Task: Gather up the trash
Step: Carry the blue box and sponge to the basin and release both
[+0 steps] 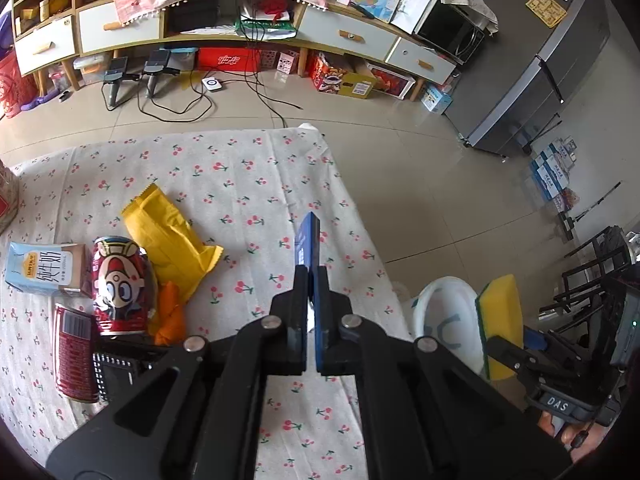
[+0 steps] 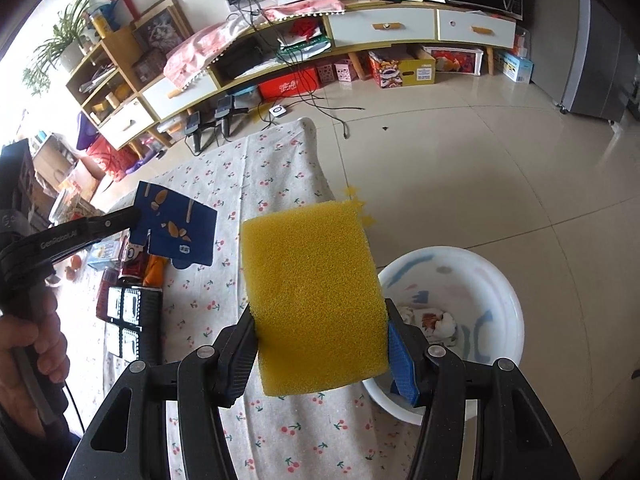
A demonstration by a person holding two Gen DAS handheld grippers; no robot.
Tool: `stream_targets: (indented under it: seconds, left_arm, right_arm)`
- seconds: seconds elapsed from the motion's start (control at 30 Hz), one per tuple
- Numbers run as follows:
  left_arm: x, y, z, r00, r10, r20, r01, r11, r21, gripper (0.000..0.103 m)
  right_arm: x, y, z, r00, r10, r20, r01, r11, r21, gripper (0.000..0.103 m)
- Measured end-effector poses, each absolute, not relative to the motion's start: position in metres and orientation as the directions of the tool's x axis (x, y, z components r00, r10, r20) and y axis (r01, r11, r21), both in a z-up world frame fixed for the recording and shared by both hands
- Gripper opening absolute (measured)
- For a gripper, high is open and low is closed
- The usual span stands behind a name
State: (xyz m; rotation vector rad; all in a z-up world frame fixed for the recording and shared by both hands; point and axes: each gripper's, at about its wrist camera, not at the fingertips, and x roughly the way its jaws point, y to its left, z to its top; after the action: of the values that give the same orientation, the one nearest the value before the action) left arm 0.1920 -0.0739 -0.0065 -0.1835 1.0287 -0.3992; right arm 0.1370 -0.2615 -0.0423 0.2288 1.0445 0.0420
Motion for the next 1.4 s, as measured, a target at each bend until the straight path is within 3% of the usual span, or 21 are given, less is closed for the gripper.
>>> stream_targets:
  seconds: [0.37, 0.67, 0.8, 0.87, 0.93, 1.1, 1.17, 1.4]
  left_arm:
    - [0.145, -0.172, 0.0, 0.296, -0.625, -0.723, 0.438, 0.761, -0.479, 0.003]
    - [0.137, -0.262, -0.053, 0.099, -0.697, -0.71, 0.492, 0.655, -0.574, 0.005]
    - [0.149, -0.282, -0.091, 0.094, -0.579, -0.81, 0.482, 0.738, -0.472, 0.011]
    - [0.152, -0.277, -0.098, 0.086, -0.577, -0.812, 0.477, 0.74, -0.475, 0.027]
    - [0.152, -0.266, -0.093, 0.096, -0.59, -0.801, 0.472, 0.736, -0.485, 0.031]
    - [0.152, -0.237, -0.066, 0.168, -0.571, -0.804, 0.476, 0.761, -0.441, 0.036]
    - [0.152, -0.223, -0.057, 0.195, -0.56, -0.805, 0.464, 0.776, -0.427, 0.042]
    - [0.153, -0.181, -0.053, 0.252, -0.519, -0.817, 0.4, 0.825, -0.4, 0.044]
  right_arm:
    - [0.111, -0.375, -0.048, 0.514, 0.05, -0.856, 0.424, 0.853, 0.304, 0.058]
    - [0.093, -0.402, -0.044, 0.523, 0.019, -0.852, 0.489, 0.813, 0.318, 0.058]
    - [0.092, -0.407, -0.048, 0.514, 0.023, -0.858, 0.49, 0.813, 0.315, 0.059]
    - [0.093, -0.407, -0.049, 0.51, 0.028, -0.86, 0.488, 0.814, 0.316, 0.059]
    - [0.093, -0.406, -0.048, 0.508, 0.029, -0.861, 0.479, 0.821, 0.31, 0.059]
    - [0.097, -0.402, -0.052, 0.485, 0.037, -0.873, 0.46, 0.838, 0.292, 0.059]
    - [0.099, -0.401, -0.055, 0.469, 0.038, -0.883, 0.459, 0.843, 0.28, 0.059]
    - [0.114, -0.385, -0.07, 0.379, -0.001, -0.925, 0.438, 0.881, 0.179, 0.067]
